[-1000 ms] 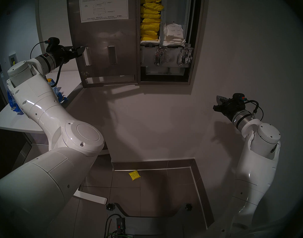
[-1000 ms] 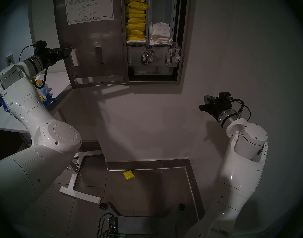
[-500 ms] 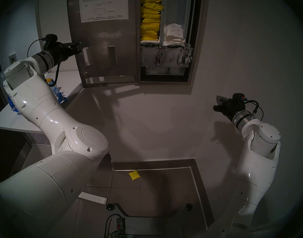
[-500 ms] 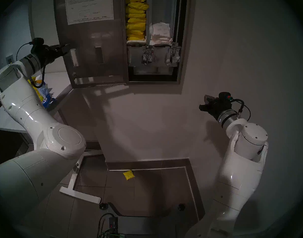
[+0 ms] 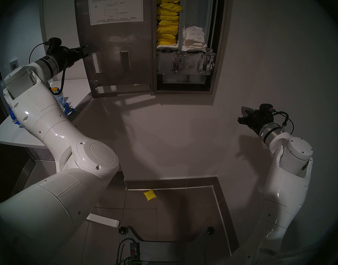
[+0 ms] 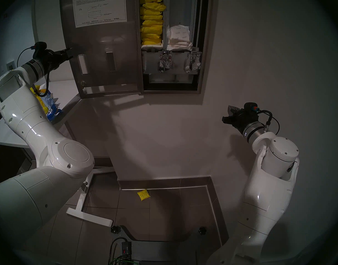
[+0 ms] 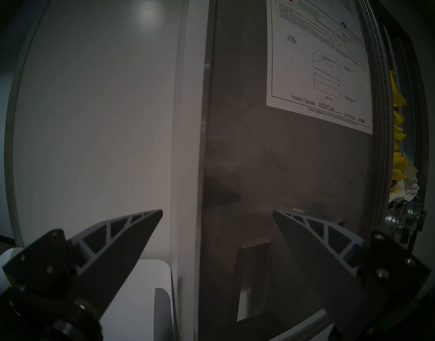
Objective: Open the dispenser door, put the pads inside, close the door
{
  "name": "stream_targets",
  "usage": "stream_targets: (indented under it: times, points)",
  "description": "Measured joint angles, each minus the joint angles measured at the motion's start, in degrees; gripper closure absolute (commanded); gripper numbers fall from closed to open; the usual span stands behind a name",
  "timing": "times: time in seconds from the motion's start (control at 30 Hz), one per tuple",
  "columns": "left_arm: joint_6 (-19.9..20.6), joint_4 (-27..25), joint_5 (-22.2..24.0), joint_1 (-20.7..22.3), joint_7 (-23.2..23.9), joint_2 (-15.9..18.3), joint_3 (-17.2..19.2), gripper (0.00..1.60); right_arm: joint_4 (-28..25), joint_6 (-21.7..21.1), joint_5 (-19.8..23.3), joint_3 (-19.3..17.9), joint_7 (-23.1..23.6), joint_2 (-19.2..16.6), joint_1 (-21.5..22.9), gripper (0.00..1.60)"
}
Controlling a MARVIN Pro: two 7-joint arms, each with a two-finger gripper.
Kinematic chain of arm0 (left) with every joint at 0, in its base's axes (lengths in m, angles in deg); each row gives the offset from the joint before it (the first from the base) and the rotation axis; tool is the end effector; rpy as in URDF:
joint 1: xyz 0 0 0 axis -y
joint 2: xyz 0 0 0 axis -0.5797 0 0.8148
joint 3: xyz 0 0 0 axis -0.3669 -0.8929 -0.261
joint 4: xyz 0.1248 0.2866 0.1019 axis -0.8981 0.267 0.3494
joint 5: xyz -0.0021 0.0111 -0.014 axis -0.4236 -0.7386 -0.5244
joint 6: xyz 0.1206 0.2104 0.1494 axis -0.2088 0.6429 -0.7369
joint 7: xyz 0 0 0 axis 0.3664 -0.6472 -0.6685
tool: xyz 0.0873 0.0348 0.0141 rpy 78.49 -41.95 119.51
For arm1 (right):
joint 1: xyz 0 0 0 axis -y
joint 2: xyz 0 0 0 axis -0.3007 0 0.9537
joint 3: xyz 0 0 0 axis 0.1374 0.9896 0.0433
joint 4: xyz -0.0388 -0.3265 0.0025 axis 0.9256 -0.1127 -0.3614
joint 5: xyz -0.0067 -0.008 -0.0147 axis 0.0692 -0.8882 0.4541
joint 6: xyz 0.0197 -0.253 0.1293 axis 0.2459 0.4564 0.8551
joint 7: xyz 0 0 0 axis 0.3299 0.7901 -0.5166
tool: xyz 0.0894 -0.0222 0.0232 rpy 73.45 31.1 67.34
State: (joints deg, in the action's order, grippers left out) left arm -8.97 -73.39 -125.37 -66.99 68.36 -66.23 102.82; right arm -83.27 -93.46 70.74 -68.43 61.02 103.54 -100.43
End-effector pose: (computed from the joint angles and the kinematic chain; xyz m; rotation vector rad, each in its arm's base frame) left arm 0.4946 0.1896 -0.0003 1.9063 -0.1796 2.2194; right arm 0.3673 -0.1091 -0.2052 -2.1915 -0.1703 -2.1672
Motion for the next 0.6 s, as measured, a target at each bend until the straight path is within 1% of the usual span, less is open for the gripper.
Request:
stream_targets:
  times: [0.27, 0.6]
  points:
    - [0.73, 1.63, 1.97, -0.06, -0.80, 0.66, -1.54, 0.00, 0.00, 0.00, 0.01, 0.01, -0.02, 0.00, -0.01, 1.18]
    - [0.89, 3.92, 4.11, -0.10, -1.13, 0.69, -3.83, 0.00, 0.00, 0.00, 0.03, 0.02, -0.03, 0.00, -0.01, 1.18]
